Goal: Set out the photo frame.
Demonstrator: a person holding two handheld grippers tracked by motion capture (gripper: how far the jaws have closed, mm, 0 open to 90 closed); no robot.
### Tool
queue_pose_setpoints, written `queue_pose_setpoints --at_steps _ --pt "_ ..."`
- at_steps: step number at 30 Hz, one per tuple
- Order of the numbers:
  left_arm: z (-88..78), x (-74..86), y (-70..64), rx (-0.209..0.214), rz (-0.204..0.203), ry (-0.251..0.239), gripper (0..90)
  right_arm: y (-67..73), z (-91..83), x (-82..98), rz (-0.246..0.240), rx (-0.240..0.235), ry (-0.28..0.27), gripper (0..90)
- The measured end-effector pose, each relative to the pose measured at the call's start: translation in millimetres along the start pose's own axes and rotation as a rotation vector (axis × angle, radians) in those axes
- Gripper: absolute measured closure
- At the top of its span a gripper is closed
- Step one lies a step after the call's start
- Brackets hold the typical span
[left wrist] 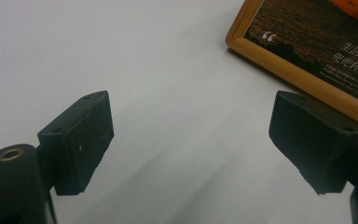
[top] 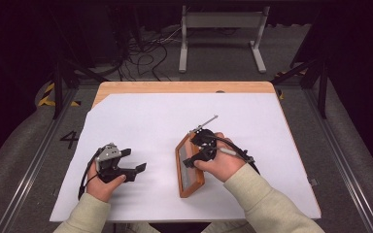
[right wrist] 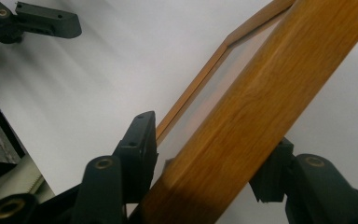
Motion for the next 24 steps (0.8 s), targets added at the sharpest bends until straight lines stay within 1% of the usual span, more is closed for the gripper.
queue_pose_setpoints --at_steps 7,10,12,14,15,16,18,19,20,21,22,23,24 --pt "-0.1 -0.9 1.2 -0.006 0.007 -0.008 14.3 -1.1 2.8 0.0 0.040 -0.004 0.001 52.8" --pt "-0.3 -0.9 1.3 -0.006 0.007 -0.009 14.3 -0.9 1.4 0.0 0.053 0.002 0.007 62.4" --pt "-0.5 -0.6 1.4 -0.007 0.007 -0.005 14.3 1.2 0.8 -0.9 0.058 -0.012 0.005 65.2" --pt "-0.7 -0.7 1.2 -0.008 0.000 -0.007 14.3 1.8 0.7 -1.7 0.046 -0.017 0.004 65.8" --pt "-1.0 -0.3 0.6 -0.005 -0.006 -0.005 14.3 2.6 0.7 -2.3 0.046 -0.023 0.003 66.4" --pt "-1.1 -0.2 0.9 -0.004 -0.002 -0.004 14.3 3.1 0.3 -2.8 0.049 -0.029 0.003 67.2" --pt "-1.1 -0.4 1.8 -0.009 0.003 -0.006 14.3 5.8 -1.6 -3.7 0.055 -0.056 0.003 69.4" --pt "-1.2 -0.4 1.9 -0.010 0.003 -0.006 14.3 7.0 -2.7 -4.7 0.045 -0.057 -0.004 70.5" --pt "-1.3 -0.4 1.9 -0.009 0.003 -0.006 14.4 7.9 -4.6 -5.8 0.024 -0.052 -0.008 71.0" --pt "-1.4 -0.5 2.2 -0.010 0.007 -0.006 14.4 8.9 -6.7 -6.3 0.006 -0.045 -0.005 71.2" --pt "-1.5 -0.4 2.1 -0.010 0.006 -0.005 14.4 8.8 -9.4 -6.6 -0.026 -0.026 0.006 71.3" --pt "-1.5 -0.5 2.1 -0.010 0.006 -0.006 14.4 9.2 -10.8 -7.1 -0.038 -0.020 0.009 71.0" --pt "-1.5 -0.5 1.9 -0.009 0.006 -0.005 14.4 8.5 -13.7 -7.7 -0.081 -0.006 0.016 71.1"
Point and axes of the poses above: each handheld gripper's, and its own axes: z roughly forward along the jaws, x roughly out of its underside, y roughly to its left, the point moved 9 cm from there along z, roughly forward along the jaws, and after that the axes turned 4 degrees about -x, right-handed, at the moved point
